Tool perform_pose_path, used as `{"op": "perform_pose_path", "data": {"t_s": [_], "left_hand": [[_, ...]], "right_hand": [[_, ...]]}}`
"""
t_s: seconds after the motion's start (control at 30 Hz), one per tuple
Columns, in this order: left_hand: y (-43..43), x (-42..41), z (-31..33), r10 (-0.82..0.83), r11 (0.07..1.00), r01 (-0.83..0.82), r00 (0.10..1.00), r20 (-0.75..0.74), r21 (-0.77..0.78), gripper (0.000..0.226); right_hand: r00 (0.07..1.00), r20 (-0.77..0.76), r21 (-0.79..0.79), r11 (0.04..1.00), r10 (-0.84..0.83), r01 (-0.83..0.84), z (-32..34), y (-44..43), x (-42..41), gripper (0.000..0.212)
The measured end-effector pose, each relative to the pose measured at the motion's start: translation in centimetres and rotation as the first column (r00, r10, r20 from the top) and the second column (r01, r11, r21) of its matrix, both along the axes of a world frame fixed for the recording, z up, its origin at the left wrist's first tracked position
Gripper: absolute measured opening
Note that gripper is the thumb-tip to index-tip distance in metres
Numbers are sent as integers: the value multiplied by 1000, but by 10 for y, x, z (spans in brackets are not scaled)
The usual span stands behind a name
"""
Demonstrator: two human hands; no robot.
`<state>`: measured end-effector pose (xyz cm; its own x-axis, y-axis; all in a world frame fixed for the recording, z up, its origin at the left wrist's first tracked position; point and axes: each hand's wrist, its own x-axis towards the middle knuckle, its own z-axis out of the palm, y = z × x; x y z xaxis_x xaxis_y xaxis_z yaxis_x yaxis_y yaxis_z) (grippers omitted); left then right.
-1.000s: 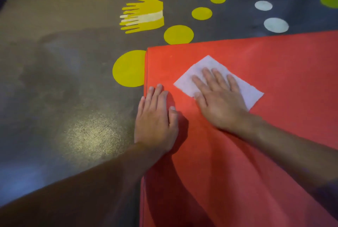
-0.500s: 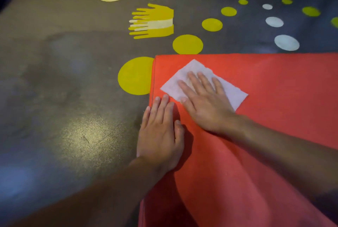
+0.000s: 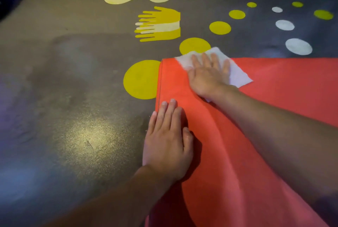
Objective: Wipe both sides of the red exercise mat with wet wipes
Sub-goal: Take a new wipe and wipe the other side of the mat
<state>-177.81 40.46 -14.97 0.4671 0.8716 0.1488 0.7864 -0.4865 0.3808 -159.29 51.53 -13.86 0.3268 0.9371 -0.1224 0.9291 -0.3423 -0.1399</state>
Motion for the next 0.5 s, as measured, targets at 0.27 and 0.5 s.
{"op": "perform_pose_path", "data": {"t_s": [0.27,0.5], "left_hand": [[0,0,-1,-8,1000,8,999,41,5,60],[-1,-3,0,25,1000,-22,978,207,-18,55]], "right_hand": [[995,31,24,996,90,-91,-4,-7,12,55],[950,33,84,946,311,-313,-3,-48,9,55]]}}
